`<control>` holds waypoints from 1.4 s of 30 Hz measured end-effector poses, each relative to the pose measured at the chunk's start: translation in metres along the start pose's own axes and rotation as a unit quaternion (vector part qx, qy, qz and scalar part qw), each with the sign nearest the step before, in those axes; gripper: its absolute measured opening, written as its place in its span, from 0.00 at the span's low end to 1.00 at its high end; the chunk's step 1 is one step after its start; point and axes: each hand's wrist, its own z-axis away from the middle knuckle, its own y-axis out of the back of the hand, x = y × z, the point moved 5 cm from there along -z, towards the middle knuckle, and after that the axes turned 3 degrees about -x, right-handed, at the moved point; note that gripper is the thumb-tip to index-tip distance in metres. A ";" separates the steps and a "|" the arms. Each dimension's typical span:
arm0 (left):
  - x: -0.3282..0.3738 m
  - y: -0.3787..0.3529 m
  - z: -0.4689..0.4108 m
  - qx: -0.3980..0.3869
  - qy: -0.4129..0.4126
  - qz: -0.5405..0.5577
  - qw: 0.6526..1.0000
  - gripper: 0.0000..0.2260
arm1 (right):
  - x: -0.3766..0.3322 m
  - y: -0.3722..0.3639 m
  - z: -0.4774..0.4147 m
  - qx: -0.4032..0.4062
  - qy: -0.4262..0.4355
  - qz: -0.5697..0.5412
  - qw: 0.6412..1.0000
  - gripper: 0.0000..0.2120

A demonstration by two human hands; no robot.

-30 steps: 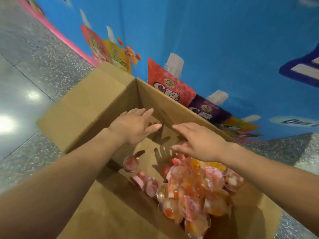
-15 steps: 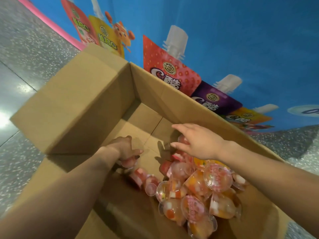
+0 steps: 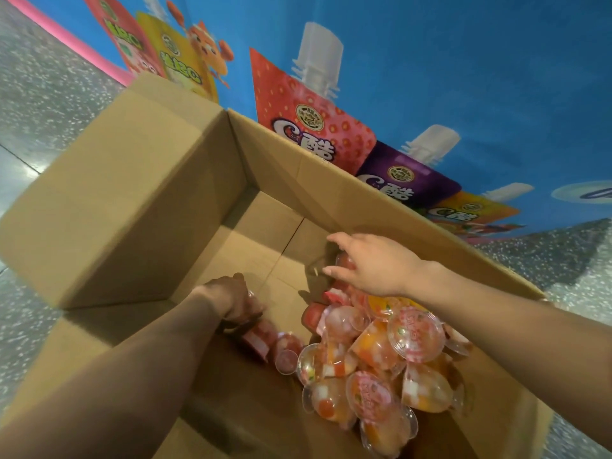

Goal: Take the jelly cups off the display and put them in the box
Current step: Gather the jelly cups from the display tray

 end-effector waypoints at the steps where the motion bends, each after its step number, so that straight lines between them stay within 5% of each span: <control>1: 0.001 -0.003 0.000 -0.018 0.001 -0.004 1.000 0.39 | 0.001 -0.002 -0.001 -0.003 -0.009 -0.002 1.000 0.32; 6: 0.000 -0.009 -0.014 0.016 -0.001 -0.017 1.000 0.32 | 0.008 -0.011 -0.011 -0.030 -0.029 -0.028 0.999 0.29; 11: 0.006 0.001 -0.005 -0.050 -0.045 -0.051 0.996 0.29 | 0.031 -0.014 -0.024 -0.043 -0.084 -0.074 0.993 0.24; 17: -0.007 0.042 0.019 -0.083 -0.117 0.178 0.974 0.24 | 0.043 -0.016 -0.031 -0.046 -0.096 -0.044 0.993 0.23; 23: -0.010 0.069 0.045 -0.054 -0.212 0.369 0.904 0.23 | 0.043 -0.021 -0.036 -0.060 -0.111 -0.059 0.990 0.22; 28: -0.001 0.074 0.063 -0.133 -0.245 0.552 0.786 0.21 | 0.047 -0.025 -0.041 -0.074 -0.136 -0.046 0.987 0.22; 33: 0.012 0.079 0.077 -0.180 -0.285 0.595 0.730 0.22 | 0.048 -0.031 -0.047 -0.085 -0.152 -0.031 0.984 0.21; 38: 0.015 0.081 0.082 -0.185 -0.297 0.605 0.715 0.20 | 0.048 -0.041 -0.052 -0.114 -0.146 0.007 0.983 0.13; 42: 0.009 0.080 0.075 -0.152 -0.273 0.582 0.751 0.25 | 0.045 -0.046 -0.061 -0.114 -0.156 0.033 0.981 0.16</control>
